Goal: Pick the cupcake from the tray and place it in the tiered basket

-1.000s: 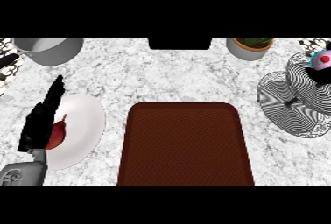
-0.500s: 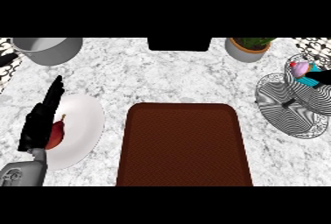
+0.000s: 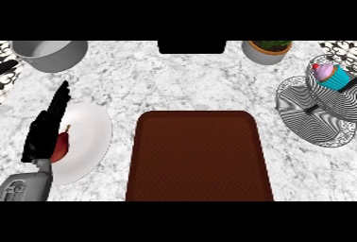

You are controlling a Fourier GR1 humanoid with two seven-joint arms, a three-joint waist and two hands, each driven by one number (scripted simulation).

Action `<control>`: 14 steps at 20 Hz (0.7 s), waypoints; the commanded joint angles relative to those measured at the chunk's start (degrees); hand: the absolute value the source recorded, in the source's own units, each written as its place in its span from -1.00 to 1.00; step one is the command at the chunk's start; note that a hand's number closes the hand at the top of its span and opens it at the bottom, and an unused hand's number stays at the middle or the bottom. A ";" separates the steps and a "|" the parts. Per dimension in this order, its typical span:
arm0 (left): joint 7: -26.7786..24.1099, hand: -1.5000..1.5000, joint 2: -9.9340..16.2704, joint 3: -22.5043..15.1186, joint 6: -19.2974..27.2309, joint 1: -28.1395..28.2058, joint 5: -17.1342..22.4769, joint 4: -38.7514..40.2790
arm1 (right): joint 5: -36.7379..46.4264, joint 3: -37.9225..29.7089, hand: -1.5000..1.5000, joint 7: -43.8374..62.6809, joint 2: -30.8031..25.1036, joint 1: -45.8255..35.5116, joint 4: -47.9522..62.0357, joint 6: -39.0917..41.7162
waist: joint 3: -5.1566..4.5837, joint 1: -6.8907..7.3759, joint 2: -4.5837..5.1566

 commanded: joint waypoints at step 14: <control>0.48 0.00 0.58 1.46 -0.90 -0.17 -0.05 0.38 | -26.27 -33.72 -1.00 -12.43 -11.67 25.09 3.91 24.21 | 0.22 -0.68 0.06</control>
